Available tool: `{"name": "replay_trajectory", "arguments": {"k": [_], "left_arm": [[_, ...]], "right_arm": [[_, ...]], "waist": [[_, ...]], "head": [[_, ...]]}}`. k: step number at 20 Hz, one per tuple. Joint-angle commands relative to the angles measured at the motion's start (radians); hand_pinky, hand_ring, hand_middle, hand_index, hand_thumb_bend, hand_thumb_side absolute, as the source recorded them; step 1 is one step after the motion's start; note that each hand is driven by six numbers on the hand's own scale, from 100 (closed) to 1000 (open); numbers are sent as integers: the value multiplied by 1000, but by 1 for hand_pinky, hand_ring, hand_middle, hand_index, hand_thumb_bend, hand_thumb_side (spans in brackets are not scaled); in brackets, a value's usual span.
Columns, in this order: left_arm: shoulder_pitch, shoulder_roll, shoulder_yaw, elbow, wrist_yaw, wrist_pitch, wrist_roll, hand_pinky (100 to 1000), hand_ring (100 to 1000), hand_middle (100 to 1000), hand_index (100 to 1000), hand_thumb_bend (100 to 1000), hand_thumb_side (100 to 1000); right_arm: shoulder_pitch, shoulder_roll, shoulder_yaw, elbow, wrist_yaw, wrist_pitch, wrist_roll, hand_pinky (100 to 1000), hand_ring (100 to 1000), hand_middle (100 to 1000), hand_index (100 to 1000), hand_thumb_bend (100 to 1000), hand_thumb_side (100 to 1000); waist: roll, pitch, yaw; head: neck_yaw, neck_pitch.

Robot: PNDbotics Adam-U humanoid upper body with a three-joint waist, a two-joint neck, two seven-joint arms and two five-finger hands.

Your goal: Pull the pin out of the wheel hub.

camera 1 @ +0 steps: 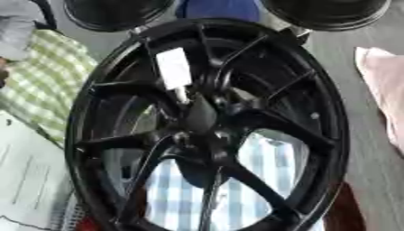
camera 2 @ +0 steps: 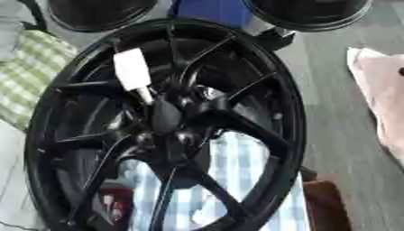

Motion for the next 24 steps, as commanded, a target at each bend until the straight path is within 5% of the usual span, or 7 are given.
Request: {"name": "replay_trajectory", "arguments": {"k": [1, 9, 13, 17, 24], "left_arm": [[-10, 16, 0, -18, -3, 0, -4, 847, 674, 639, 720, 383, 703], [-14, 29, 0, -19, -7, 2, -4, 847, 675, 638, 719, 383, 702], [-30, 96, -7, -30, -40, 23, -21, 846, 679, 643, 725, 374, 690], [-58, 273, -31, -57, -127, 67, -104, 840, 689, 654, 740, 377, 654], [-151, 614, -79, -97, -309, 92, -401, 823, 709, 679, 771, 443, 605]], "right_arm": [[-10, -20, -7, -13, 5, -2, 5, 847, 611, 752, 689, 100, 824], [-5, -28, -10, -13, 10, -5, 4, 847, 611, 753, 689, 100, 823], [6, -43, -14, -13, 12, -5, -1, 847, 612, 753, 689, 100, 824], [19, -62, -18, -13, 16, -2, -9, 848, 612, 753, 689, 100, 825], [46, -93, -27, -13, 21, 2, -23, 849, 613, 754, 689, 100, 824]], "waist": [[6, -29, 2], [9, -25, 0], [16, -24, -1], [24, -24, 1], [35, -33, 5]], "head": [[3, 1], [2, -6], [-6, -11], [-18, -10], [-35, -1]]}}
